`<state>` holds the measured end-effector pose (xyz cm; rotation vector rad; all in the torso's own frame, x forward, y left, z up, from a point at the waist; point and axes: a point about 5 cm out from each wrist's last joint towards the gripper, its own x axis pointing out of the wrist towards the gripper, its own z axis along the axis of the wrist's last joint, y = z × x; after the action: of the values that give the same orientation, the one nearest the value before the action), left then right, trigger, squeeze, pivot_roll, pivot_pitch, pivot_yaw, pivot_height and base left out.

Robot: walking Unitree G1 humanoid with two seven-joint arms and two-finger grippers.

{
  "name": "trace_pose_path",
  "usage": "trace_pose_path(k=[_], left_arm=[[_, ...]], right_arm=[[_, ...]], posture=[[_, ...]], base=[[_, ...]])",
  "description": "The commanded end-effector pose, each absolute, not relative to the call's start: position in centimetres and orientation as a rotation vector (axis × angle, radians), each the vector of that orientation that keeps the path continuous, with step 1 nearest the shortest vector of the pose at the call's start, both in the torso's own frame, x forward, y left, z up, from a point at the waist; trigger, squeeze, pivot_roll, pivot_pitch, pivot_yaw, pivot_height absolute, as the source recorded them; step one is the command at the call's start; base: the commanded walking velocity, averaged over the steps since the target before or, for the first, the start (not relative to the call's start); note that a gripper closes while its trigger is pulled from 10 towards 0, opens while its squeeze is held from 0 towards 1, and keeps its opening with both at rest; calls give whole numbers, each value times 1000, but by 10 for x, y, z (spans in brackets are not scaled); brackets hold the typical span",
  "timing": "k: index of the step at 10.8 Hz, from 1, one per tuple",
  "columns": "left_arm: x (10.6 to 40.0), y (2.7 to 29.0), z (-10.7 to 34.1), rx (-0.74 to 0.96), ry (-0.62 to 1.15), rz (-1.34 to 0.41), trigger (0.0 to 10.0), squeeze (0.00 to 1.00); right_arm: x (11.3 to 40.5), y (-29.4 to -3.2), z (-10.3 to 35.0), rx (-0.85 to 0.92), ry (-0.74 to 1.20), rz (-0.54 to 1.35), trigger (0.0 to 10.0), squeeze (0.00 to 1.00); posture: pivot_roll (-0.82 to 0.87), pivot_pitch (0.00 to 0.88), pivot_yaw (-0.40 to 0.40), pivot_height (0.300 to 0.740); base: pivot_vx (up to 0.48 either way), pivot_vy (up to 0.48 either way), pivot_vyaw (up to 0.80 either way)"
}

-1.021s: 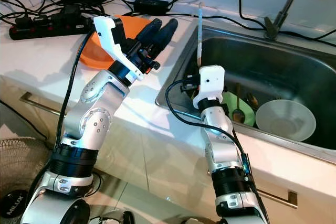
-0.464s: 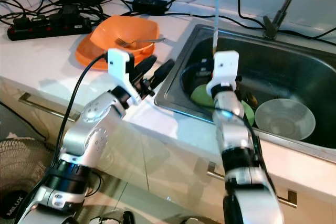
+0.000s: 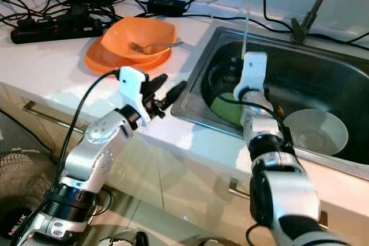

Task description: Kitchen organization

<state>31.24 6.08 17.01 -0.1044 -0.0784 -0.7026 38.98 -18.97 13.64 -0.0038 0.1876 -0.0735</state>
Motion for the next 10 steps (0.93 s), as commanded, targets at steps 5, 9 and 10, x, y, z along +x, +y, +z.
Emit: trace_pose_path(k=[5,9,10], left_arm=[[305,60,163,-8,-15,-745,10000,0],[301,57,161,-5,-2,-758,10000,0],[301,57,160,-5,0,-758,10000,0]], right_arm=[[389,-187,121,104,407,-99,10000,0],[390,-184,122,139,431,-93,10000,1000],[391,-183,123,141,424,-90,10000,1000]], posture=[[104,4,3,740],[120,0,-8,740],[117,0,-8,740]], base=[[0,0,0],[0,0,0],[0,0,0]])
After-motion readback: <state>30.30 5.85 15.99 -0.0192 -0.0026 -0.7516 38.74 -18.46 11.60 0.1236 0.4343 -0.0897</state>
